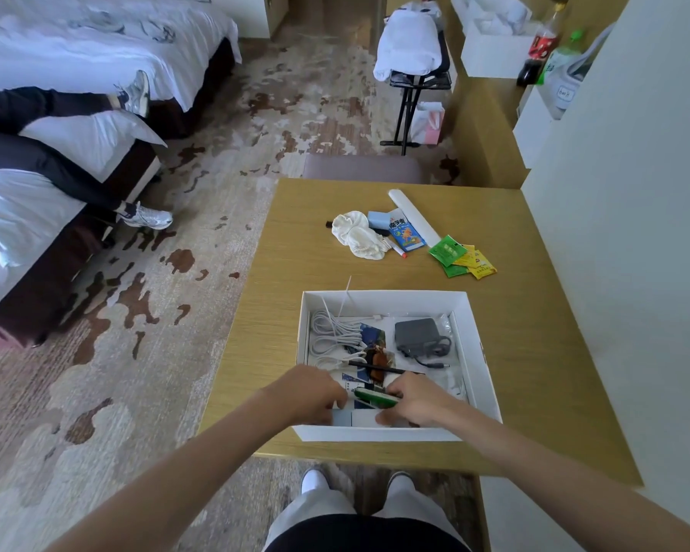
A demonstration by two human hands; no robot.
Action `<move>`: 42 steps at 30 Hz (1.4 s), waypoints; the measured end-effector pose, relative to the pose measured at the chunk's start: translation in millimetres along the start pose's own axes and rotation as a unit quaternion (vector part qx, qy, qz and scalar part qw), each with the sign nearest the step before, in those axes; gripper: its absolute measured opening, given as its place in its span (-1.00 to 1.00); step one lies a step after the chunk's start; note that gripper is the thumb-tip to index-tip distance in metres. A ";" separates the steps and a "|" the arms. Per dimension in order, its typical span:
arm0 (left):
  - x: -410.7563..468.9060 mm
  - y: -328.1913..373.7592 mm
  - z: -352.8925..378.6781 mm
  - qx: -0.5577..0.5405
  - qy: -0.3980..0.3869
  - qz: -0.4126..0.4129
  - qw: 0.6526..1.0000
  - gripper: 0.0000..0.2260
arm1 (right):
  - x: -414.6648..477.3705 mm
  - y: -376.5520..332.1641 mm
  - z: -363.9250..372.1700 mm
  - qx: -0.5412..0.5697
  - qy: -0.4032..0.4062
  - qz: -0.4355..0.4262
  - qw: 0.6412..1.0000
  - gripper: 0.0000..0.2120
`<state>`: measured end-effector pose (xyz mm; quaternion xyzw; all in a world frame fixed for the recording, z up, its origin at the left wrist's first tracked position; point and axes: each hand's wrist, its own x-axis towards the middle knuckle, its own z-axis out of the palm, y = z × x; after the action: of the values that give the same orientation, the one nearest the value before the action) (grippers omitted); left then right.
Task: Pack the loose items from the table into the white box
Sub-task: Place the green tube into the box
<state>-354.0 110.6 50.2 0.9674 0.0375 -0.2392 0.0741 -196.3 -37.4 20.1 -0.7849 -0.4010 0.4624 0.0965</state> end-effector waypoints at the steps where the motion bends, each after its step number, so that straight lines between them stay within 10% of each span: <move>1: 0.6 -0.2 -0.5 0.002 -0.001 -0.001 1.000 -0.75 | 0.9 -0.5 1.5 -0.011 0.003 -0.004 1.000 -0.79; 11: -4.2 -8.7 -3.9 0.068 0.009 0.010 0.998 -0.76 | 2.8 -9.4 4.5 -0.046 0.001 -0.053 0.998 -0.83; 24: -12.6 -37.9 -24.8 -0.099 0.317 0.045 0.942 -0.83 | 10.0 -5.8 -13.1 -0.220 0.159 -0.165 0.948 -0.64; 42: 40.9 -84.8 -71.1 -0.345 0.237 -0.024 0.908 -0.78 | 25.2 -25.7 -78.8 -0.025 0.294 -0.138 0.945 -0.89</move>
<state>-294.5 207.3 82.6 0.9086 0.1573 0.0237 0.3861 -140.5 15.0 60.9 -0.8255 -0.4704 0.1827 0.2530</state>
